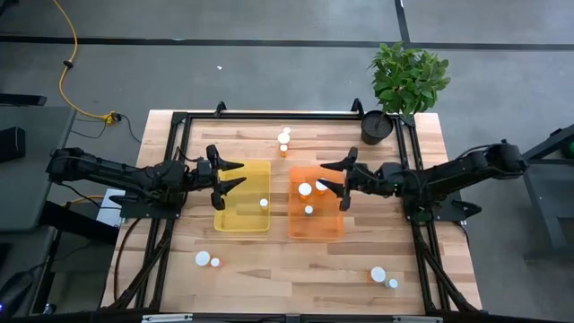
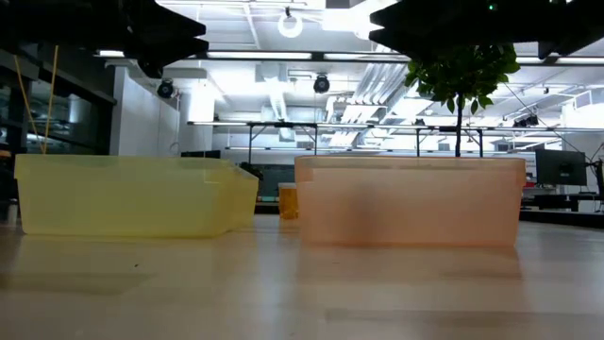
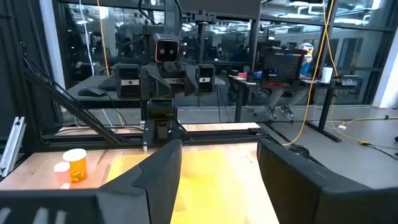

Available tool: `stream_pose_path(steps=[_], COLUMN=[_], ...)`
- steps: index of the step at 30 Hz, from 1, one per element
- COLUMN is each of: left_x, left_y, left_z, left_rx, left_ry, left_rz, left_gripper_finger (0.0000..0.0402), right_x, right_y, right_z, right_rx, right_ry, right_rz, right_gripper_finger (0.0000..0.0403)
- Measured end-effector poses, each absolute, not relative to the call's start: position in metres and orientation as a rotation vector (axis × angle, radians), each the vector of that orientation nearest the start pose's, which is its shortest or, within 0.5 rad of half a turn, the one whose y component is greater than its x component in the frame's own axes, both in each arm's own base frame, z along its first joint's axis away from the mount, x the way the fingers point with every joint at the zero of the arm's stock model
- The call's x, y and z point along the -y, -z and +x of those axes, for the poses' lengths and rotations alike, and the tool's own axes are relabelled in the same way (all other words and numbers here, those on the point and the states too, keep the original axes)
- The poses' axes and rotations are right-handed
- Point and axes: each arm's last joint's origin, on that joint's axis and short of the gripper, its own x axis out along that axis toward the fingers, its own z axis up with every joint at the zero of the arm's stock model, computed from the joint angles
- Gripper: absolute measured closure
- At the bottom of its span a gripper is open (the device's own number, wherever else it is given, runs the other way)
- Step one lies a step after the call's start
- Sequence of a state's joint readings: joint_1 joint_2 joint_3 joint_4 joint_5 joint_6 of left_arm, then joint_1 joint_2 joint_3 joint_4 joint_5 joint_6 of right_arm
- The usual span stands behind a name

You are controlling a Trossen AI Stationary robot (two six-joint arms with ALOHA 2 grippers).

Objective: Pick and place medicine bottles into bin by pill shape (circle, oval)
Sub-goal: Put the yellow bottle pill into the yellow bin

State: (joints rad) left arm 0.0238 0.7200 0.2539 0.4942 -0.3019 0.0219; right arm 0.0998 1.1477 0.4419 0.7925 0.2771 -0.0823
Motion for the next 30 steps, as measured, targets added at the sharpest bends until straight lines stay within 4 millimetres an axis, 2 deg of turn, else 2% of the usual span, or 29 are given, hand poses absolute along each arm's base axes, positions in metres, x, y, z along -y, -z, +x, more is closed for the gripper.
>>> stream_pose_path(steps=[12,21,25,30], left_x=[-0.0125,-0.0107,-0.0083,-0.0049], left_y=[-0.2238,-0.2234,-0.2242,-0.2241], left_z=[0.1625,0.163,0.1635,0.1639], left_rx=[0.025,0.028,0.039,0.036], left_ry=[-0.326,-0.26,-0.176,-0.059], left_rz=[0.016,-0.03,-0.081,-0.148], left_gripper_finger=[0.0213,0.0212,0.0196,0.0153], right_x=[-0.0154,-0.0154,-0.0154,-0.0154], right_y=[-0.2389,-0.2389,-0.2388,-0.2386], right_z=[0.234,0.234,0.2341,0.2341], right_rx=[0.072,0.071,0.071,0.069], right_ry=[0.183,0.183,0.183,0.183], right_rz=[-0.064,-0.064,-0.064,-0.064], right_gripper_finger=[0.0199,0.0199,0.0199,0.0199])
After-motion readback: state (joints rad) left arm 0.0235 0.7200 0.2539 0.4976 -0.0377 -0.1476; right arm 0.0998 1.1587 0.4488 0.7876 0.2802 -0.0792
